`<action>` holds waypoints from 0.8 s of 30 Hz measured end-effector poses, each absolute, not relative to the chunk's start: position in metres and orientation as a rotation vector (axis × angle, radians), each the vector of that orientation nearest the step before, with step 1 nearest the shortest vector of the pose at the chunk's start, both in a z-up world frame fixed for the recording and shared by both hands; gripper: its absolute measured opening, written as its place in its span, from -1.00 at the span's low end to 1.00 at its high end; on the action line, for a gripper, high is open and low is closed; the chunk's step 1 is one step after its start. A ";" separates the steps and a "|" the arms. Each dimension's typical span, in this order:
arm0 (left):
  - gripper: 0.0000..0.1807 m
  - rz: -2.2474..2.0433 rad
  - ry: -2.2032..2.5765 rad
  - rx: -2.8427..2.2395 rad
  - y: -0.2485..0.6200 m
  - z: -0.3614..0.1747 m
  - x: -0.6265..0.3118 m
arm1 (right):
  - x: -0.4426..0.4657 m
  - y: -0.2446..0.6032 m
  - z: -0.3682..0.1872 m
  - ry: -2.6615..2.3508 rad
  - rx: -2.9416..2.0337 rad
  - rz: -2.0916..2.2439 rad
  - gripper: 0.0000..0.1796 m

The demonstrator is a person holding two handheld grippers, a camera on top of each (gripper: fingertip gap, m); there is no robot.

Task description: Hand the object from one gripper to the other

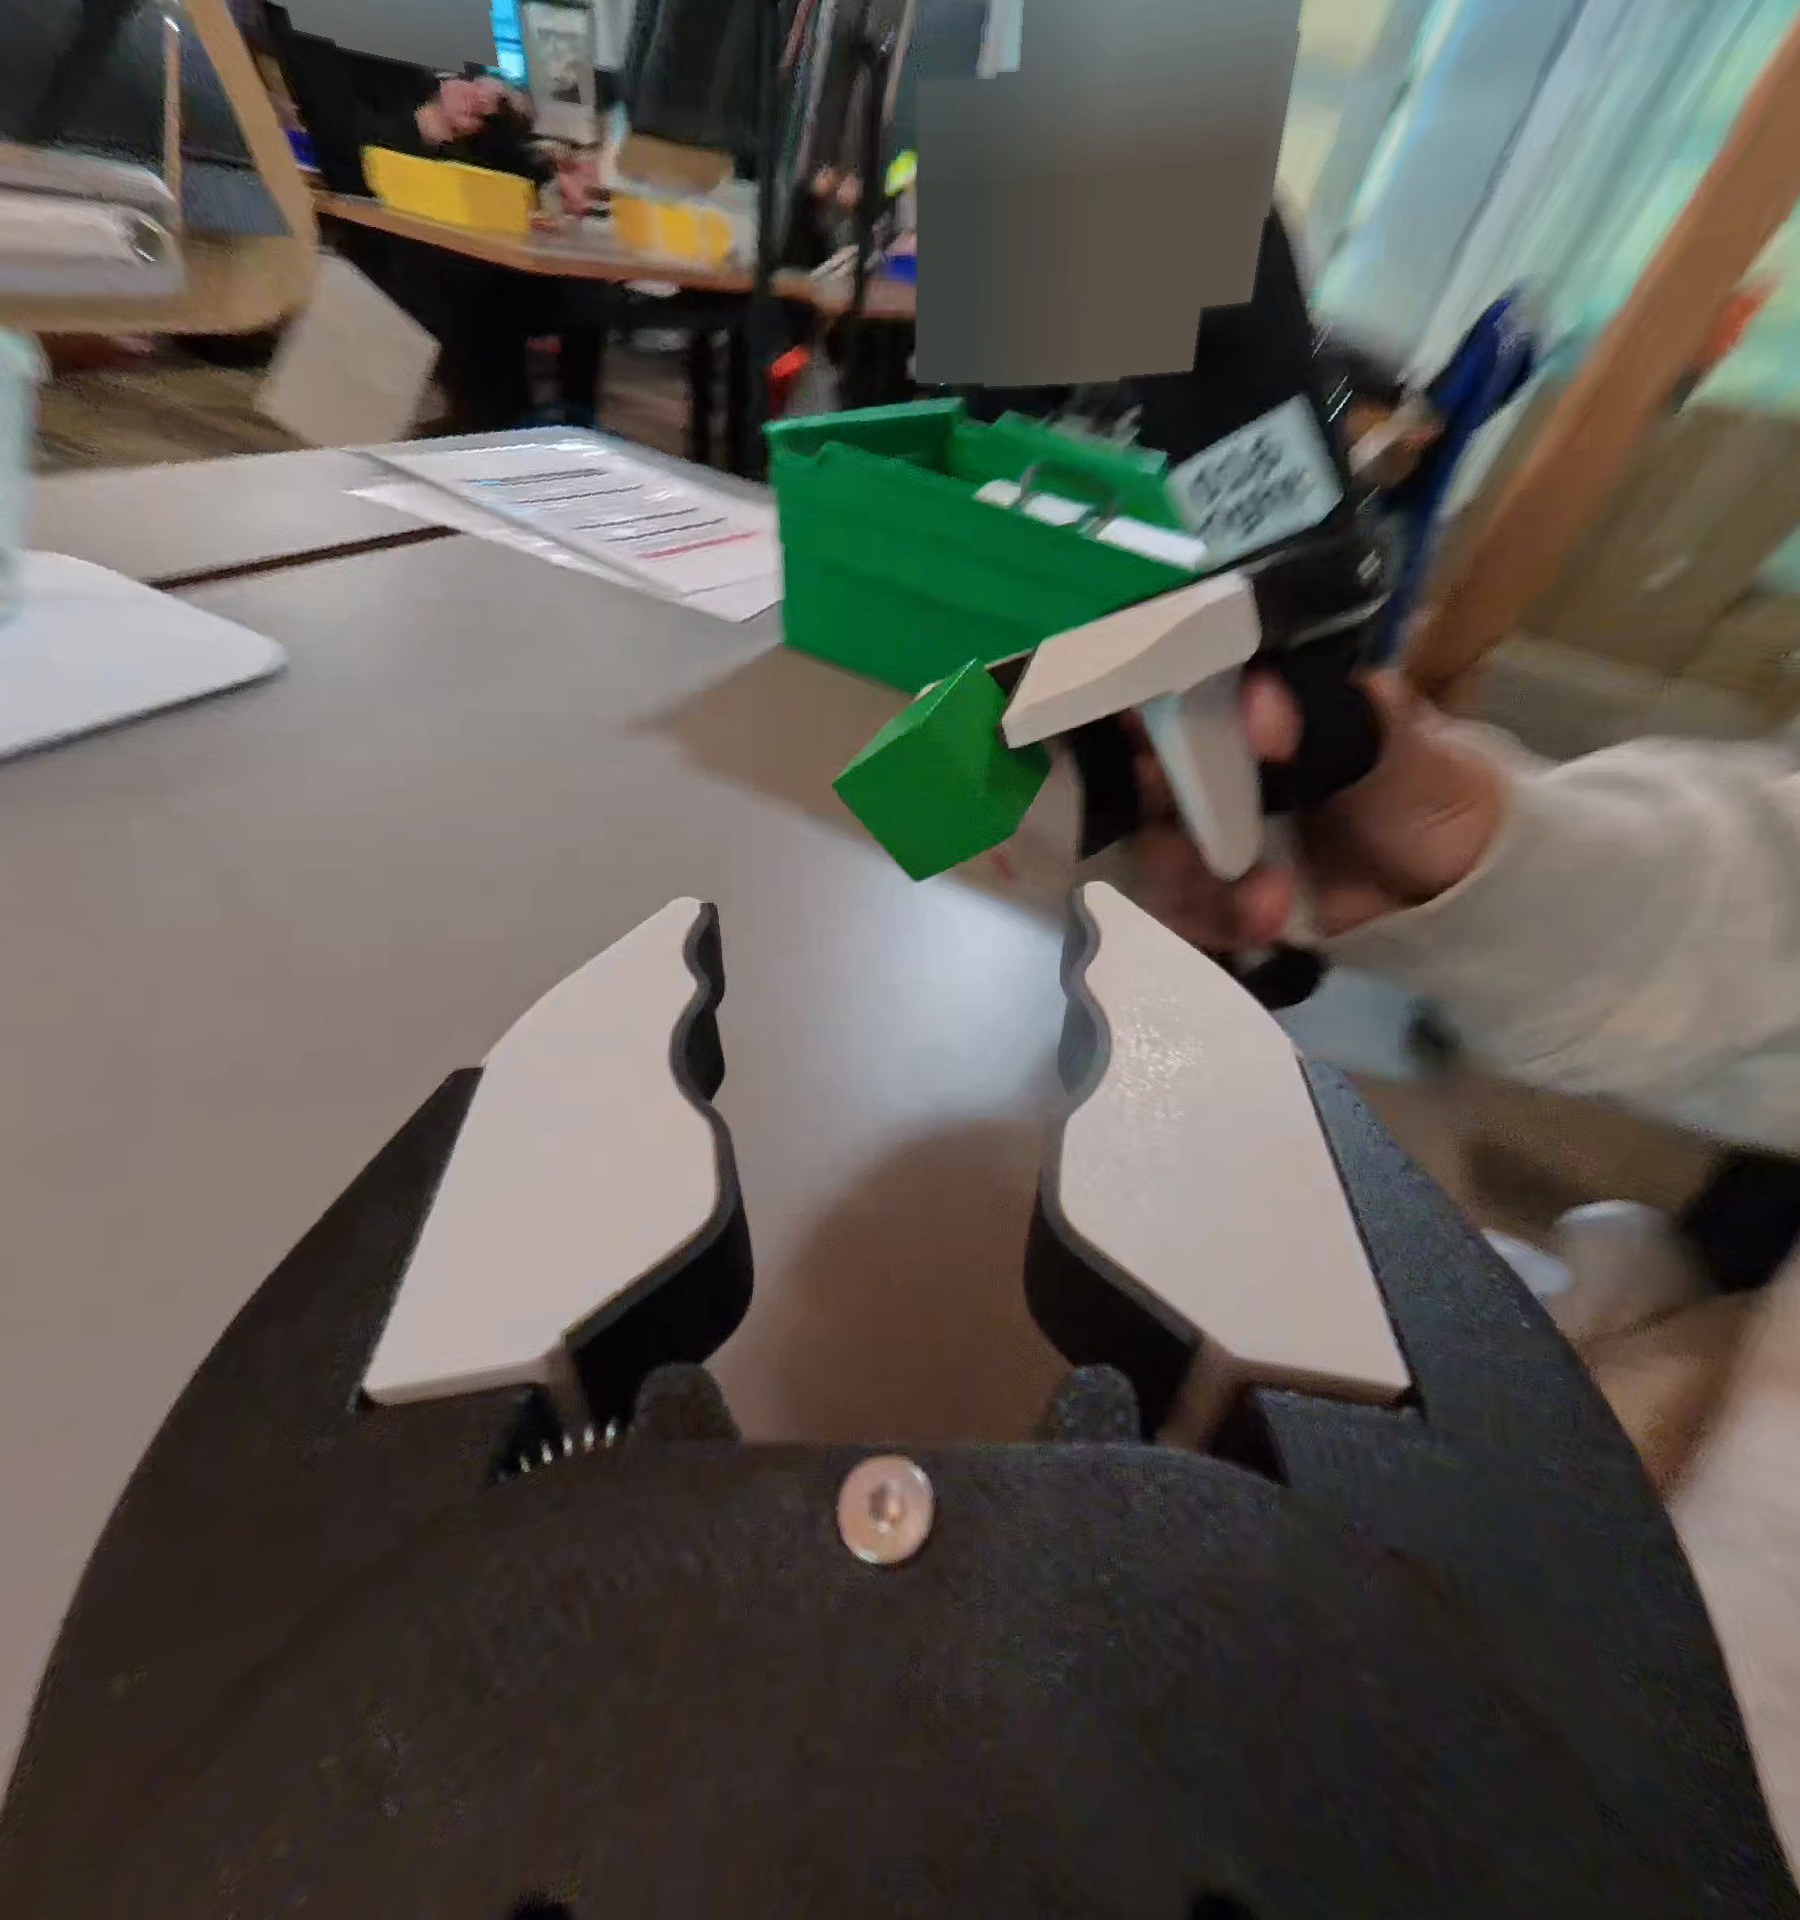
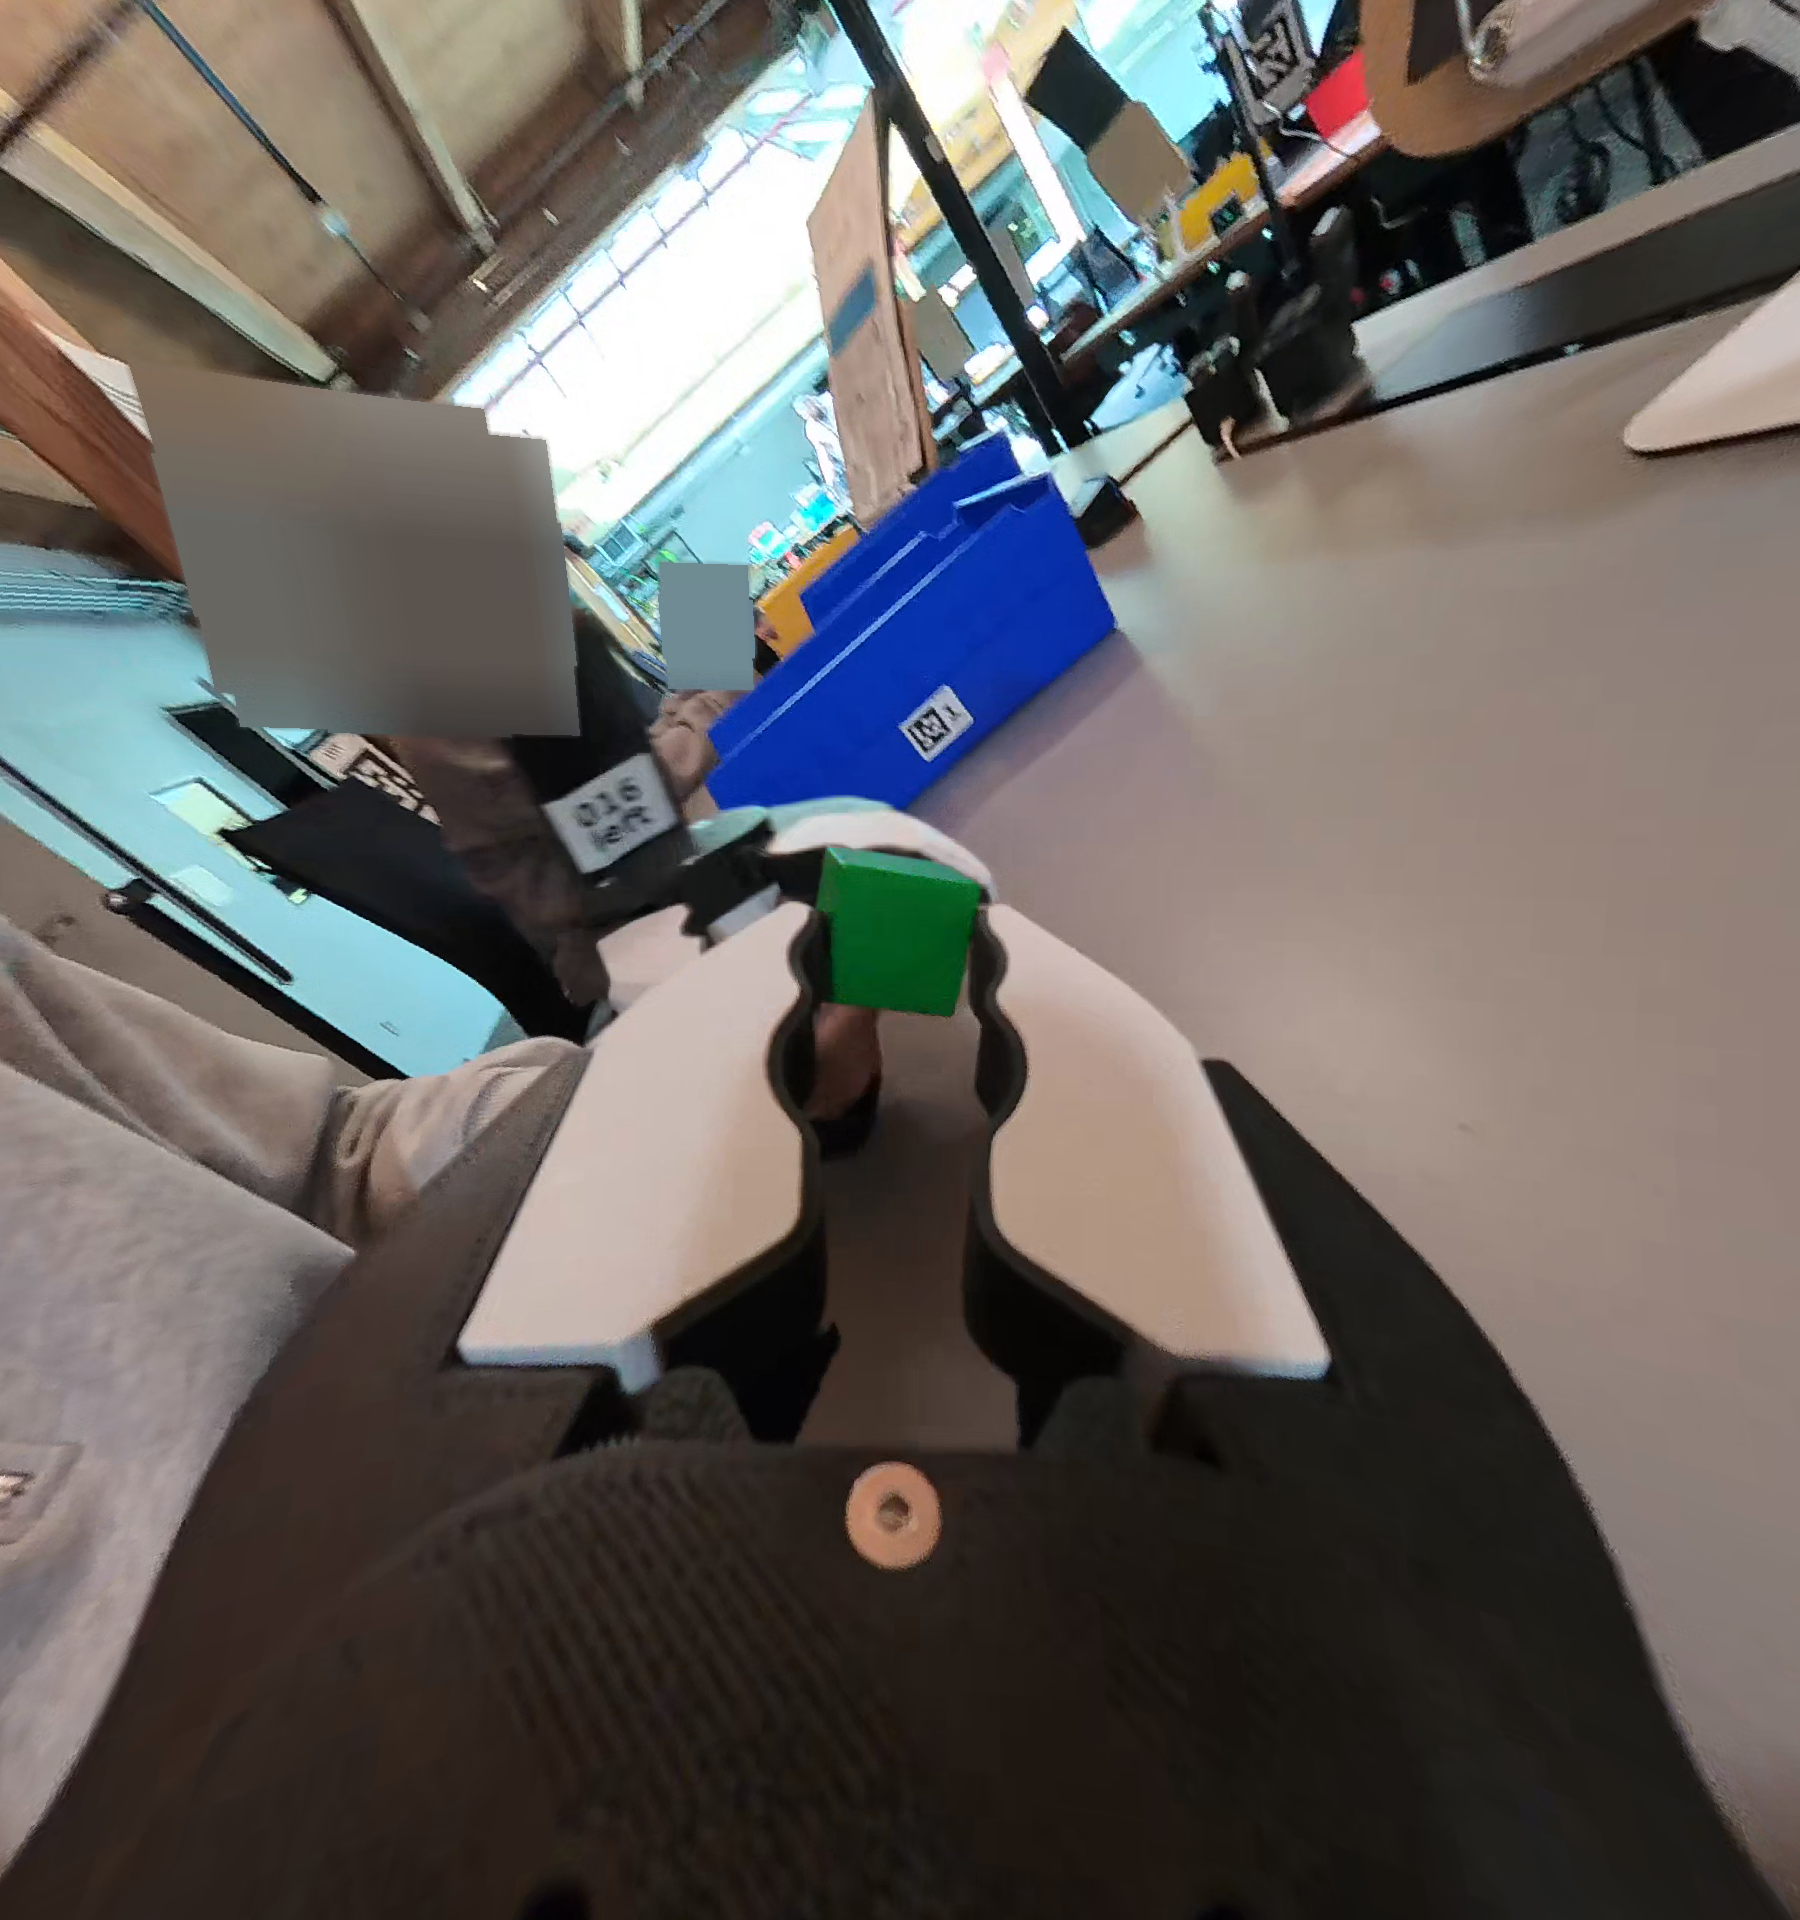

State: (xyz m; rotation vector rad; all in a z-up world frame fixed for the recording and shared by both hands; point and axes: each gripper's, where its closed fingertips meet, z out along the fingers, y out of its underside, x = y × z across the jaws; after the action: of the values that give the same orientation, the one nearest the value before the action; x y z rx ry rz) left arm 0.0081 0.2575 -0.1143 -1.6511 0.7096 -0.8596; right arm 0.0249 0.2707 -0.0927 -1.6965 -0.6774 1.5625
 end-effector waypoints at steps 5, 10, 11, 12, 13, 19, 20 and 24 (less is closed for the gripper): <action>-0.47 -1.462 0.531 -1.554 0.241 -0.089 0.013 | 0.018 0.260 -0.087 -0.765 -1.621 1.559 -0.70; -0.58 -1.575 0.490 -1.524 0.239 -0.086 0.012 | 0.010 0.249 -0.086 -0.850 -1.585 1.532 -0.69; -0.62 -1.574 0.497 -1.529 0.238 -0.086 0.013 | 0.009 0.248 -0.085 -0.851 -1.576 1.541 -0.70; -0.68 -1.567 0.502 -1.533 0.238 -0.087 0.014 | 0.009 0.247 -0.084 -0.851 -1.569 1.551 -0.69; -0.70 -1.564 0.503 -1.535 0.238 -0.087 0.013 | 0.009 0.246 -0.084 -0.851 -1.565 1.554 -0.69; -0.71 -1.558 0.490 -1.543 0.240 -0.086 0.010 | 0.010 0.253 -0.081 -0.792 -1.539 1.534 -0.39; -0.71 -1.567 0.480 -1.541 0.240 -0.085 0.010 | 0.012 0.257 -0.079 -0.761 -1.523 1.515 -0.27; -0.70 -1.673 0.387 -1.557 0.245 -0.087 0.004 | 0.017 0.264 -0.066 -0.789 -1.366 1.301 0.02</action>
State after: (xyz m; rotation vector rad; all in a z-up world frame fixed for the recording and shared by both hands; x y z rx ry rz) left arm 0.0044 0.2447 -0.0872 -1.5575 0.3873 -1.6729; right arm 0.0170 0.2645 -0.0664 -1.3659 -0.7891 1.3011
